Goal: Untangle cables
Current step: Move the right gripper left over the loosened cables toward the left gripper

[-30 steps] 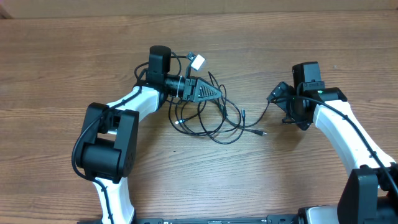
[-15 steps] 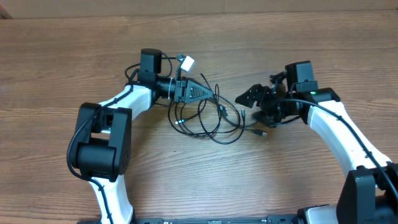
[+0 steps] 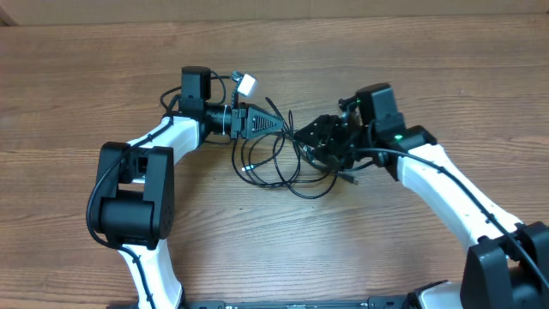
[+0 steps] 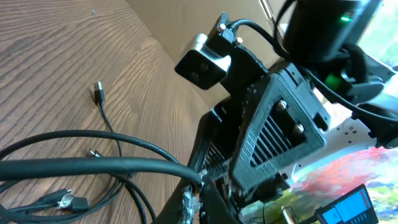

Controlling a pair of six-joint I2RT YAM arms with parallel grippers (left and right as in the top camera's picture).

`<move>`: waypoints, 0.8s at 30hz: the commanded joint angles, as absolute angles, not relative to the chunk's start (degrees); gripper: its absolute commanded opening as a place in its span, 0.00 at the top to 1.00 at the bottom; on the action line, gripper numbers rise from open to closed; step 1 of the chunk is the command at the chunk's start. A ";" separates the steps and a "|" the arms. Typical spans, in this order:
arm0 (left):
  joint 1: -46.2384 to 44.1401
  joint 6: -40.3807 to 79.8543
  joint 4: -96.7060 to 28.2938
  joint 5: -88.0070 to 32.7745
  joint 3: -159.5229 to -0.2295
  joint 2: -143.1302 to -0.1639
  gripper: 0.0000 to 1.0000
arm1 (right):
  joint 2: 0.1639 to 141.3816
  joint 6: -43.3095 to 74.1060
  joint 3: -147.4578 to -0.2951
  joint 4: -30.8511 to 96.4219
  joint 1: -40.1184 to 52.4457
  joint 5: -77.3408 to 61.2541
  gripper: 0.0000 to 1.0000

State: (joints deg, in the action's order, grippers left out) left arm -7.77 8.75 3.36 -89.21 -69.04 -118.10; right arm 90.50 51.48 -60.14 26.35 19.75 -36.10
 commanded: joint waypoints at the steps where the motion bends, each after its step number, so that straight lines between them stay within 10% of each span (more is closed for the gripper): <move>1: -7.81 7.29 3.25 -90.63 -69.47 -118.41 0.96 | 90.67 57.28 -59.94 24.80 22.59 -26.87 0.38; 24: -8.05 8.38 3.27 -90.59 -69.47 -118.41 0.96 | 91.74 57.21 -59.94 20.80 25.56 -13.50 0.30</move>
